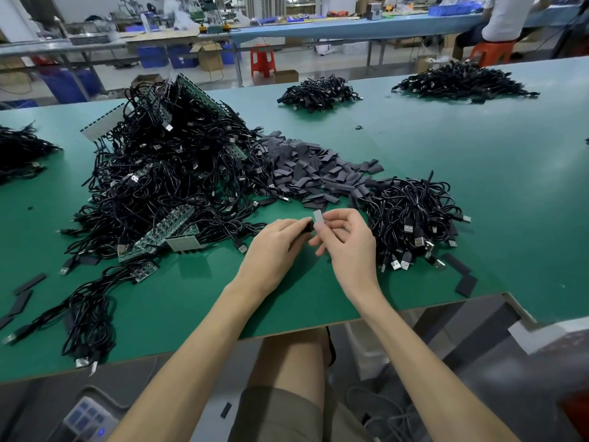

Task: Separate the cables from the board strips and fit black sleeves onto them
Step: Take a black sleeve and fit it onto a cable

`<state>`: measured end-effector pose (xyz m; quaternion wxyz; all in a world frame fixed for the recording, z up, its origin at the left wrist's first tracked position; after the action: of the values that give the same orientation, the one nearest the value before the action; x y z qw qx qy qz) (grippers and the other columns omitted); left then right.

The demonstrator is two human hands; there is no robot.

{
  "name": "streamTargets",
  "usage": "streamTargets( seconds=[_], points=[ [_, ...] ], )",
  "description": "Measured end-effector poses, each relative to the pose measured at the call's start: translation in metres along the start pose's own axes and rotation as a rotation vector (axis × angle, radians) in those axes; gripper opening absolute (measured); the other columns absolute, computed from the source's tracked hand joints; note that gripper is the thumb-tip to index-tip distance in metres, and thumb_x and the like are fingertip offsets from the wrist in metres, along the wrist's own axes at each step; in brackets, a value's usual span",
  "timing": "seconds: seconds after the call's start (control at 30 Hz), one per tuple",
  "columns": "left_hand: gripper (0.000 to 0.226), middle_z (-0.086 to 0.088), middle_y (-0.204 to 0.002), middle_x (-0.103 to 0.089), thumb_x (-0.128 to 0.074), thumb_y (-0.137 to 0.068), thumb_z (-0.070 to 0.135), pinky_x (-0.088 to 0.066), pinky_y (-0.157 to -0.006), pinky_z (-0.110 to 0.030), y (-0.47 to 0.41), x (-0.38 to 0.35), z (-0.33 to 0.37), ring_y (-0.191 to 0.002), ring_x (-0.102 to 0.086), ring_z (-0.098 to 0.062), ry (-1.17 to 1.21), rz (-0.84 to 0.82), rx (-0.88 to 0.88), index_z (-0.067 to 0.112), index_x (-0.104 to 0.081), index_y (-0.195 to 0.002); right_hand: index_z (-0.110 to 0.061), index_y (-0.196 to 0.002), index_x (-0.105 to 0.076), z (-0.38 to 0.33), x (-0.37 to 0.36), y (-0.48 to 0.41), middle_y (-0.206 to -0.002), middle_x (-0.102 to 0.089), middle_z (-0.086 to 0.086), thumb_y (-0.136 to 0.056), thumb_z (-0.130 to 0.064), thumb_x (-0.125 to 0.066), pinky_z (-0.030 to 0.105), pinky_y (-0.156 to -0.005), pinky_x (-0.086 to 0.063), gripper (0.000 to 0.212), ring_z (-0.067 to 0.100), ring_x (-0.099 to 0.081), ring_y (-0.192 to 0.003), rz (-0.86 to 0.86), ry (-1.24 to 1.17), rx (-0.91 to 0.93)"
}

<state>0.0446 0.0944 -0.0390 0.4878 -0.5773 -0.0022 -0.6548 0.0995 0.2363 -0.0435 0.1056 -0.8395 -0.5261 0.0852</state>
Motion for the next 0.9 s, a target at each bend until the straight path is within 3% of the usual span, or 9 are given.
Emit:
streamTargets(
  seconds=[0.17, 0.43, 0.77, 0.9],
  points=[
    [0.019, -0.008, -0.107, -0.074, -0.065, -0.099, 0.012, -0.054, -0.080, -0.040, -0.0012, 0.0018, -0.0028, -0.090, -0.067, -0.030, 0.071, 0.070, 0.080, 0.001, -0.071, -0.114, -0.014, -0.098, -0.064, -0.0003, -0.0007, 0.0002, -0.080, -0.071, -0.004, -0.101, -0.020, -0.068, 0.024, -0.056, -0.053, 0.008, 0.015, -0.072, -0.069, 0.037, 0.046, 0.041],
    [0.021, -0.013, -0.108, -0.075, -0.063, -0.099, 0.007, -0.058, -0.081, -0.045, -0.0002, 0.0038, -0.0015, -0.091, -0.072, -0.031, 0.103, 0.086, 0.075, -0.001, -0.073, -0.116, -0.018, -0.095, -0.069, 0.0009, -0.0031, 0.0003, -0.079, -0.072, -0.006, -0.099, -0.017, -0.069, 0.015, -0.056, -0.045, 0.004, 0.010, -0.068, -0.065, 0.056, 0.144, 0.059],
    [0.022, -0.013, -0.106, -0.073, -0.061, -0.098, 0.011, -0.059, -0.074, -0.044, 0.0006, 0.0002, -0.0006, -0.086, -0.069, -0.032, 0.002, 0.080, 0.054, 0.003, -0.073, -0.114, -0.014, -0.092, -0.071, 0.0011, -0.0027, 0.0010, -0.074, -0.072, -0.003, -0.097, -0.015, -0.071, 0.015, -0.054, -0.046, 0.005, 0.009, -0.066, -0.058, 0.063, 0.169, 0.055],
    [0.034, -0.012, -0.115, -0.070, -0.063, -0.094, 0.008, -0.058, -0.080, -0.041, 0.0033, -0.0017, -0.0028, -0.098, -0.066, -0.031, -0.060, 0.051, 0.053, 0.006, -0.067, -0.128, -0.015, -0.089, -0.072, 0.0009, -0.0025, 0.0014, -0.072, -0.071, -0.004, -0.096, -0.015, -0.073, 0.022, -0.058, -0.053, 0.007, 0.011, -0.066, -0.058, 0.056, 0.206, 0.076]
  ],
)
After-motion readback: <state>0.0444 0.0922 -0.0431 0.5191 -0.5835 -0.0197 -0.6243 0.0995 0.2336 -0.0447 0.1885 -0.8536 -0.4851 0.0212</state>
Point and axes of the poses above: each hand's wrist, its own y-axis away from the middle knuckle, its own x-axis out of the back of the hand, z = x × y, the point moved 1 cm from there along -y, towards the middle knuckle
